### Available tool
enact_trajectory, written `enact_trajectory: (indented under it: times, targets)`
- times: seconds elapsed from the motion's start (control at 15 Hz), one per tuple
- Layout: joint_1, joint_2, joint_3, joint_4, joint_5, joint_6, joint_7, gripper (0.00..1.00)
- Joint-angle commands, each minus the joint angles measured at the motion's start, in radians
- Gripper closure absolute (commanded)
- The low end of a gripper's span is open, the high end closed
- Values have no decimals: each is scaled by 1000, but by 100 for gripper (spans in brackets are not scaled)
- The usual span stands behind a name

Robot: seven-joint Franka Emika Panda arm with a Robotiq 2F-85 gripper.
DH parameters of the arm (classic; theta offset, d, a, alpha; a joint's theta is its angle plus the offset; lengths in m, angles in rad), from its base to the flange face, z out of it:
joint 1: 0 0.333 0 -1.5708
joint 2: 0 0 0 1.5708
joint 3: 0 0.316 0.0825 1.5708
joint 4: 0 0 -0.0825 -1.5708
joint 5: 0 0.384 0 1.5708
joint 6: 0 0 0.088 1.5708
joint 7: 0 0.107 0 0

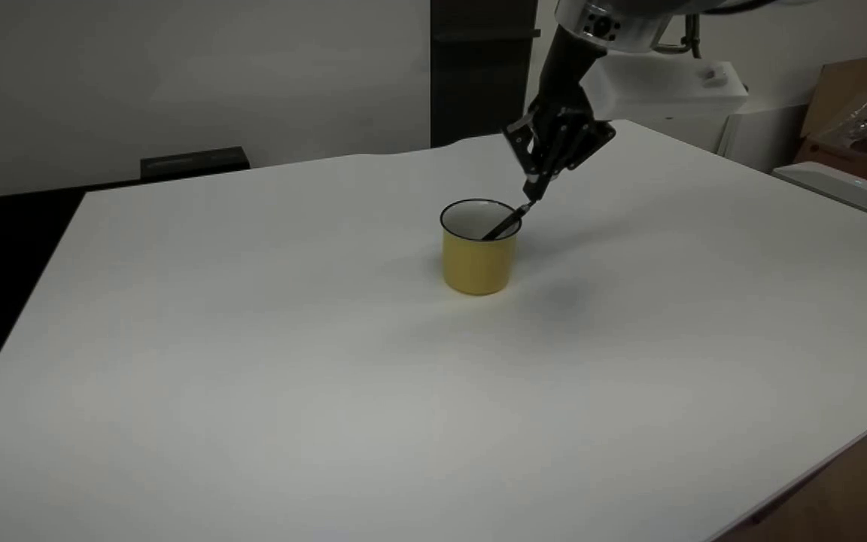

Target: Remove the pen from the cup and put it on the table

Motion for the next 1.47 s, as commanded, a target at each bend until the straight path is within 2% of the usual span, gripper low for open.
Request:
enact_trajectory:
  times: [0.0,0.67,0.8,1.0,1.07,1.13,1.4]
  targets:
    - [-6,-58,0,-19,-2,-58,42,73]
    - [-46,-78,65,-18,23,-120,20,7]
    - [-55,-75,71,-24,34,-128,19,0]
    - [-63,-70,73,-28,42,-130,19,0]
    - [-70,-68,80,-30,47,-126,10,25]
    - [-71,-66,79,-31,45,-124,10,25]
    - [-82,-55,89,-29,56,-127,9,55]
